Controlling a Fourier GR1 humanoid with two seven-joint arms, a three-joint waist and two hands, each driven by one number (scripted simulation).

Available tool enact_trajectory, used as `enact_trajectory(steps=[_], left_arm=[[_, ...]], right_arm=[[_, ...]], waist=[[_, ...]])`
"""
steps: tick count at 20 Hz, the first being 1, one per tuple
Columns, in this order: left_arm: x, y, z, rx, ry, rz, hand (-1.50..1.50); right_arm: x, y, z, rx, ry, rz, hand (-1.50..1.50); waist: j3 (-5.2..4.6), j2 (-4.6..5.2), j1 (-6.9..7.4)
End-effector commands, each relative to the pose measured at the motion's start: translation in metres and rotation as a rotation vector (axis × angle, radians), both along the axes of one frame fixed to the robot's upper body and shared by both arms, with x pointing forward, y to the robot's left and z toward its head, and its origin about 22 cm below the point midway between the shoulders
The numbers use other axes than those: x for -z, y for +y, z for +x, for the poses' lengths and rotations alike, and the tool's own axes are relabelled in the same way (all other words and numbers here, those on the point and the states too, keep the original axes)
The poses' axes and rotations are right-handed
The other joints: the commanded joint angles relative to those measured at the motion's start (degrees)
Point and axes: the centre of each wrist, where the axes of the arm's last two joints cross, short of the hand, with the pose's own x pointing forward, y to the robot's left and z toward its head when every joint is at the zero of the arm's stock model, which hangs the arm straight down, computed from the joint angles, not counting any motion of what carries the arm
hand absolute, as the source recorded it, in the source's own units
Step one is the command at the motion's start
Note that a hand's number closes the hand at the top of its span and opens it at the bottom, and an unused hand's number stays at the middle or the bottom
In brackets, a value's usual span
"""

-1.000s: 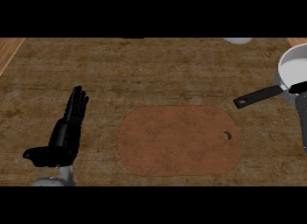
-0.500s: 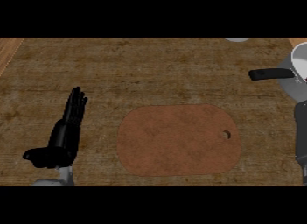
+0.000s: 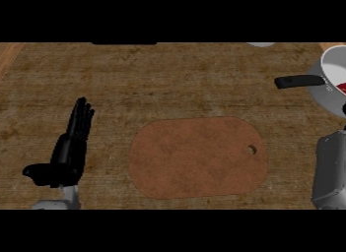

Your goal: Pick the pear from the cutting board and place it in the pot

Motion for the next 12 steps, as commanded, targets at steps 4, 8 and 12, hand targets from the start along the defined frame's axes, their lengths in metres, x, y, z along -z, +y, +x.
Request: enact_trajectory(steps=[4,8,12], left_arm=[[0.004,-0.012,0.002,-0.001,0.013,0.003,0.0],[0.012,0.017,-0.012,0.015,0.004,-0.008,0.0],[0.004,0.003,-0.002,0.012,-0.003,0.007,0.0]], right_arm=[[0.032,0.014,-0.036,0.027,-0.097,-0.06,-1.5],[0.025,0.009,-0.058,0.041,-0.095,-0.059,-1.5],[0.02,0.004,-0.07,0.074,-0.11,-0.104,-1.5]], waist=[[0.01,-0.06,0.13],[-0.02,-0.14,0.08],[-0.01,-0.07,0.11]])
